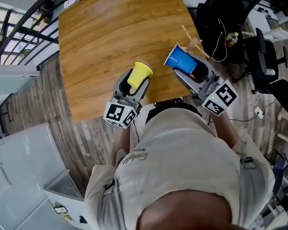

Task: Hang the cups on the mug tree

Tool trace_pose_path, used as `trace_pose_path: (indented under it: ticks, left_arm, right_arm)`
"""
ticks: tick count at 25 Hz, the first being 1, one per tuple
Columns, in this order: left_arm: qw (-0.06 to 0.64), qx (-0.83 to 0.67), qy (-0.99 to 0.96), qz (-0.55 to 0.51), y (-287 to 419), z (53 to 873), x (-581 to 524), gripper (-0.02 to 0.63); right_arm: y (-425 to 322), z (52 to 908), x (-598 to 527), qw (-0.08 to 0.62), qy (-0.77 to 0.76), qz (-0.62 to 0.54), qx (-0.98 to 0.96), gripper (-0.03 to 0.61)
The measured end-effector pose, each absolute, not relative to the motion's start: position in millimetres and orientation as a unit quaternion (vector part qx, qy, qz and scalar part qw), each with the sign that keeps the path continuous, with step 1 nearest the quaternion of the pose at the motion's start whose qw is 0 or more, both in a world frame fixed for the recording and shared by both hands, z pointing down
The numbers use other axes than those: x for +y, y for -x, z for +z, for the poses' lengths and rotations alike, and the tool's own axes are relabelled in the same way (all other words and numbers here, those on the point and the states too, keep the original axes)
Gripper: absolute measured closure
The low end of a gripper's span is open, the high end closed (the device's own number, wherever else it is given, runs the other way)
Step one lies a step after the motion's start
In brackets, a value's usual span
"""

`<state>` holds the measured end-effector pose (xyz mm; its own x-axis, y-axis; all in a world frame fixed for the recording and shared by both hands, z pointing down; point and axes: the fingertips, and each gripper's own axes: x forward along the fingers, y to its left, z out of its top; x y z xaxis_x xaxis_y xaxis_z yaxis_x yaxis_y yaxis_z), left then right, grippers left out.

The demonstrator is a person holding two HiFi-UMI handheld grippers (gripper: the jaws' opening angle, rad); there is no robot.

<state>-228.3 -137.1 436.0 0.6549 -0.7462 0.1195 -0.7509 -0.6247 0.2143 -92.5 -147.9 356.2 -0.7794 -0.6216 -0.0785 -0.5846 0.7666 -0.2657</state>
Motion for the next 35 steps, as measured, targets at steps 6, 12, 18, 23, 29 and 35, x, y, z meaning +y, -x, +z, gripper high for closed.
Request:
trace_pose_path:
  ticks: [6, 12, 18, 23, 29, 35]
  left_arm:
    - [0.127, -0.381, -0.916, 0.006, 198, 440, -152, 0.337]
    - [0.123, -0.364, -0.923, 0.008, 176, 438, -159, 0.338]
    - [0.113, -0.365, -0.924, 0.010, 165, 433, -159, 0.338]
    - [0.112, -0.376, -0.920, 0.012, 169, 434, -158, 0.338]
    - [0.115, -0.385, -0.916, 0.013, 173, 435, -154, 0.338]
    - [0.120, -0.388, -0.914, 0.015, 176, 435, -150, 0.337]
  right_arm:
    - [57, 327, -137, 0.050, 0.351, -0.064, 0.933, 0.339]
    - [1, 316, -141, 0.039, 0.404, -0.074, 0.911, 0.339]
    - [-46, 357, -151, -0.038, 0.446, -0.098, 0.889, 0.339]
    - [-50, 389, -150, -0.087, 0.449, -0.092, 0.884, 0.339]
    - [-43, 414, -153, -0.125, 0.436, -0.099, 0.886, 0.337]
    - [-31, 427, -165, -0.139, 0.437, -0.098, 0.883, 0.336]
